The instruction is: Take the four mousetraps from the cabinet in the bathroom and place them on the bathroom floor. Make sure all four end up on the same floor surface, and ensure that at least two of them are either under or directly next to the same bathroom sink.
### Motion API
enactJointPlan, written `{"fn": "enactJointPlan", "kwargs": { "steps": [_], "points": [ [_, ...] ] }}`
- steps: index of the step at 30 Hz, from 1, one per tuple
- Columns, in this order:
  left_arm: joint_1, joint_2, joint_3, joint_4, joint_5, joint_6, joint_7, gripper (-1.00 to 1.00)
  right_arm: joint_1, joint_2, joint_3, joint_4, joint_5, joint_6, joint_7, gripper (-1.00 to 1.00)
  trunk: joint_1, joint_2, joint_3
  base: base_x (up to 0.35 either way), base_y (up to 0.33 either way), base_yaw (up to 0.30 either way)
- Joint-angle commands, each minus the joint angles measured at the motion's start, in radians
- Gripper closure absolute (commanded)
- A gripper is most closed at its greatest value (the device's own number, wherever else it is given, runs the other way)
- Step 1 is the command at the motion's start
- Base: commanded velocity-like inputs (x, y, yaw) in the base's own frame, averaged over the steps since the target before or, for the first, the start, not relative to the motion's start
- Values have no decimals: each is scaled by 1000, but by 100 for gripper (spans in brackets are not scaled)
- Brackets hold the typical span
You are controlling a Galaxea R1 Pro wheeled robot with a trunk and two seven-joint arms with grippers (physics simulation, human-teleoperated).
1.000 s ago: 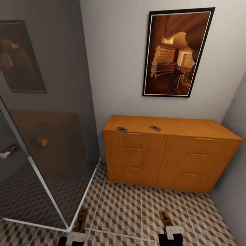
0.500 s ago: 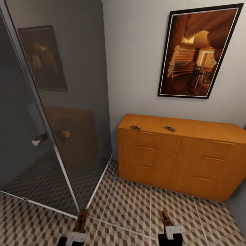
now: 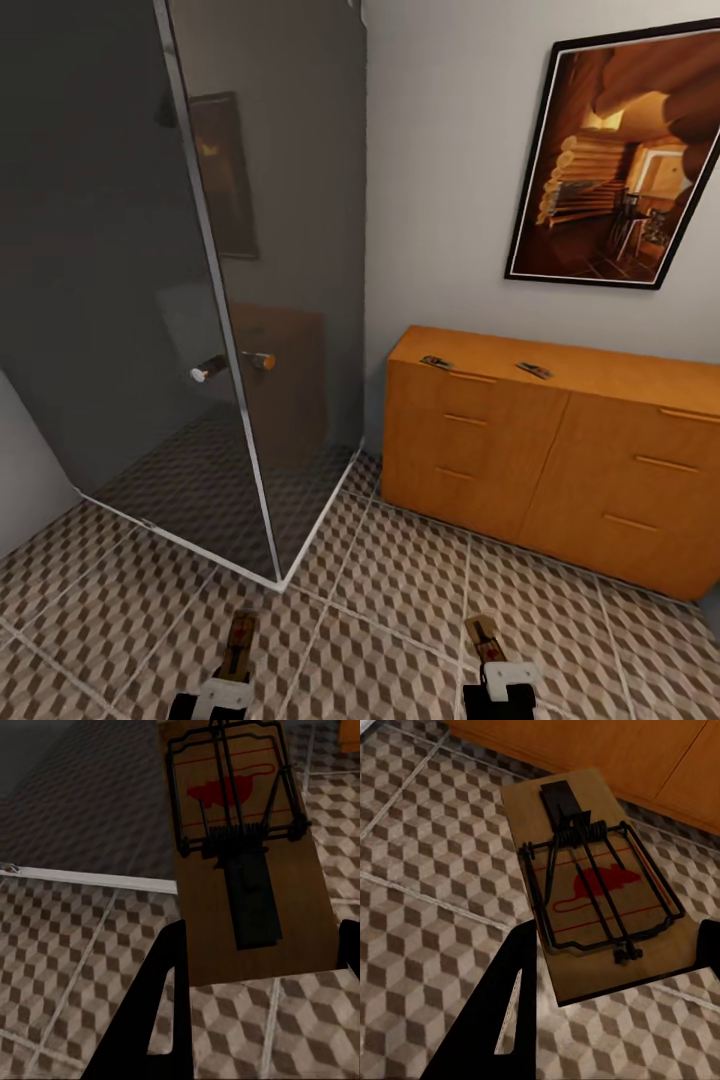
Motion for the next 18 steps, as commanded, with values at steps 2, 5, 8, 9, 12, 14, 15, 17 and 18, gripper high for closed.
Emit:
{"fn": "enactJointPlan", "kwargs": {
  "steps": [2,5,8,9,12,14,15,17,18],
  "points": [
    [-1,-1,-9,4,3,-4,4,100,0,0,3,0,8,1,-8,100,0,-1,-1,-108,0,255],
    [-1,-1,-9,4,3,-4,4,100,-1,1,3,1,8,1,-8,100,0,-1,-1,-41,0,255],
    [-1,-1,-9,4,3,-4,4,100,0,1,3,2,8,1,-8,100,0,-1,-1,-10,0,255],
    [-1,-1,-9,4,3,-4,4,100,0,1,3,2,8,1,-8,100,0,-1,-1,-5,0,255],
    [-1,-1,-9,4,3,-4,4,100,0,1,4,2,8,1,-8,100,0,-1,-1,-2,0,255],
    [-1,-1,-9,4,3,-4,4,100,0,1,4,2,8,1,-8,100,0,-1,-1,-1,0,255],
    [-1,-1,-9,4,3,-4,4,100,0,1,4,3,8,1,-8,100,0,-1,-1,0,0,255],
    [-1,-1,-9,4,3,-4,4,100,0,1,4,3,8,1,-8,100,0,-1,-1,0,0,255],
    [-1,-1,-9,4,3,-4,4,100,0,1,4,3,8,1,-8,100,0,-1,-1,0,0,260]
  ]
}}
